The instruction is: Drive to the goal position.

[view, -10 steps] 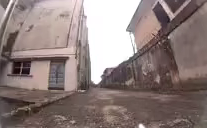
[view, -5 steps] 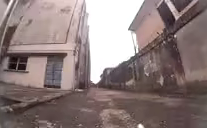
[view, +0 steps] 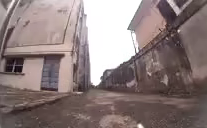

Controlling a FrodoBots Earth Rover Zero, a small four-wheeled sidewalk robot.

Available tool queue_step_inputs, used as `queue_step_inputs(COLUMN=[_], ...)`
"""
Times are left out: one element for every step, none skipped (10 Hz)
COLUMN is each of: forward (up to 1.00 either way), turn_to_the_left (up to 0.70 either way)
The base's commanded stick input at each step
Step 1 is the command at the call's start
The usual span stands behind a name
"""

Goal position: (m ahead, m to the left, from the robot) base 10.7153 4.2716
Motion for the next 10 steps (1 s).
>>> queue_step_inputs(forward=[0.85,0.85,0.85,0.85,0.85,0.85,0.85,0.85,0.85,0.85], turn_to_the_left=[0.0,0.0,0.0,0.0,0.0,0.0,0.0,0.0,0.0,0.0])
